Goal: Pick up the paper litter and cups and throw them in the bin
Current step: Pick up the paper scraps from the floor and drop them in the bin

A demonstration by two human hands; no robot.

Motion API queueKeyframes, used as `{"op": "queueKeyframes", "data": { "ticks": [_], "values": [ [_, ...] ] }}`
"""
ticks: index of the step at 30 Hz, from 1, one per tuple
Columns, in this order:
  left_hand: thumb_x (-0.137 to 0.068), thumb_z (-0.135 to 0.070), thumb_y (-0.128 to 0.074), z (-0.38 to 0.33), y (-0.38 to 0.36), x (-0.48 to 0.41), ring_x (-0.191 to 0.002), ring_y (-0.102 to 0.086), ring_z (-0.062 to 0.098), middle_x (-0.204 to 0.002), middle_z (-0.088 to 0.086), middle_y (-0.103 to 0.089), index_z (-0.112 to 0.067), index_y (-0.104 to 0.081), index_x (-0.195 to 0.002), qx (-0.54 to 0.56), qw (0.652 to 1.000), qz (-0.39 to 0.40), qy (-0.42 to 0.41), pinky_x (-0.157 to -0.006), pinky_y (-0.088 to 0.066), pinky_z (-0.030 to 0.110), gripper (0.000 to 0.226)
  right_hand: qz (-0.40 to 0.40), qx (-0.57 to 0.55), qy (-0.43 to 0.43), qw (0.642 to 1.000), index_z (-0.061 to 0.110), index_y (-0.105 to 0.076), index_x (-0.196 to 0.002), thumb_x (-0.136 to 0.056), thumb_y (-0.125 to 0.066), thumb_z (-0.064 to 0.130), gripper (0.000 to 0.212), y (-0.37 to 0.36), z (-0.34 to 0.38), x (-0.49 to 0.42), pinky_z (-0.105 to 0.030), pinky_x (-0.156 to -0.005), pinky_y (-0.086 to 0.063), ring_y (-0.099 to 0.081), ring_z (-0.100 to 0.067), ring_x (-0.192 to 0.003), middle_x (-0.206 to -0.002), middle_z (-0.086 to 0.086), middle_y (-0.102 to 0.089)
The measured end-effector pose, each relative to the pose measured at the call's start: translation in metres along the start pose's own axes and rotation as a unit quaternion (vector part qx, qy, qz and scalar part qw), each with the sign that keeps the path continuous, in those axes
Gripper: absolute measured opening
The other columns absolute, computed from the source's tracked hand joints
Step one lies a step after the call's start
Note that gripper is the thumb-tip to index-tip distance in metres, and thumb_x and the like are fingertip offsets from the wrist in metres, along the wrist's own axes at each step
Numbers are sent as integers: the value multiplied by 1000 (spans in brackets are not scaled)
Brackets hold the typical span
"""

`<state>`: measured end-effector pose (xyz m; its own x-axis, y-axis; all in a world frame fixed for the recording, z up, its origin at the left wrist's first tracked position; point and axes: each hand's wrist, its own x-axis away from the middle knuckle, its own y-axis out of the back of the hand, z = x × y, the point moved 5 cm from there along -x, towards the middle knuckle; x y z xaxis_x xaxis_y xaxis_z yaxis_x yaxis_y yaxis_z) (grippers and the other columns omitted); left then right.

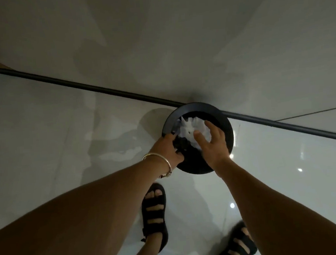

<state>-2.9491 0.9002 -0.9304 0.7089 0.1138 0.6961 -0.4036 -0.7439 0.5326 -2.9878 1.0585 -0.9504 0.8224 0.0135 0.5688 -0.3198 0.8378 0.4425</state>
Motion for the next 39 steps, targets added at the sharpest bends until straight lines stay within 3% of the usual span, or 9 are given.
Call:
{"op": "queueKeyframes", "data": {
  "ticks": [3,6,9,12,17,20,27,32,39],
  "values": [
    [-79,-22,-65,1,13,12,-103,-56,29,-114,8,-53,-15,-48,-122,-27,1000,11,-6,-80,-47,32,47,-40,11,-14,999,28,-41,-143,-96,-53,43,51,5,5,10,-40,-101,-40,-40,-27,-131,-150,-3,-33],
    [-81,-27,-64,-9,31,19,-112,-52,31,-129,10,-46,-16,-40,-132,-78,997,13,-13,-92,-46,38,58,-47,33,-33,998,28,-43,-140,-97,-49,43,47,15,11,22,-42,-100,-43,-43,-29,-129,-147,-6,-35],
    [-81,-33,-63,-32,44,28,-119,-47,30,-136,10,-40,-19,-36,-137,-133,990,6,-38,-95,-45,40,64,-52,56,-23,997,25,-41,-142,-97,-49,44,50,33,16,44,-38,-100,-43,-43,-27,-128,-144,-7,-39],
    [-82,-32,-61,-60,45,45,-122,-41,29,-138,9,-38,-17,-36,-137,-177,982,-6,-60,-96,-43,39,62,-53,69,-25,996,24,-38,-145,-97,-49,45,54,60,15,72,-44,-106,-42,-40,-27,-132,-146,-6,-38],
    [-84,-33,-58,-108,8,91,-127,-38,29,-142,9,-36,-15,-36,-139,-219,971,30,-90,-101,-40,41,62,-87,97,-57,990,27,-36,-147,-96,-49,49,56,126,-15,127,-45,-108,-35,-29,-24,-140,-153,-2,-31],
    [-84,-35,-59,-141,-31,117,-126,-40,29,-140,11,-40,-13,-39,-137,-256,957,50,-123,-104,-38,41,60,-101,72,-86,988,26,-36,-146,-96,-50,48,57,170,-51,161,-43,-108,-35,-29,-24,-139,-152,-3,-32],
    [-87,-41,-53,-237,-183,197,-132,-35,26,-147,7,-31,-18,-28,-145,-363,905,119,-185,-107,-34,36,67,-161,51,-151,974,28,-34,-148,-95,-48,50,58,274,-176,279,-43,-107,-36,-24,-23,-140,-153,-2,-29],
    [-88,-41,-52,-301,-307,283,-131,-34,24,-146,4,-30,-19,-28,-144,-428,844,167,-275,-104,-37,38,65,-196,48,-242,949,32,-27,-149,-95,-42,53,60,330,-273,378,-44,-107,-34,-20,-22,-142,-155,0,-25],
    [-88,-40,-52,-359,-451,395,-132,-32,23,-147,4,-30,-19,-29,-143,-496,759,200,-371,-104,-36,37,64,-261,-12,-303,917,33,-24,-150,-94,-40,57,63,390,-376,506,-44,-107,-32,-18,-23,-143,-156,-1,-22]
  ]
}}
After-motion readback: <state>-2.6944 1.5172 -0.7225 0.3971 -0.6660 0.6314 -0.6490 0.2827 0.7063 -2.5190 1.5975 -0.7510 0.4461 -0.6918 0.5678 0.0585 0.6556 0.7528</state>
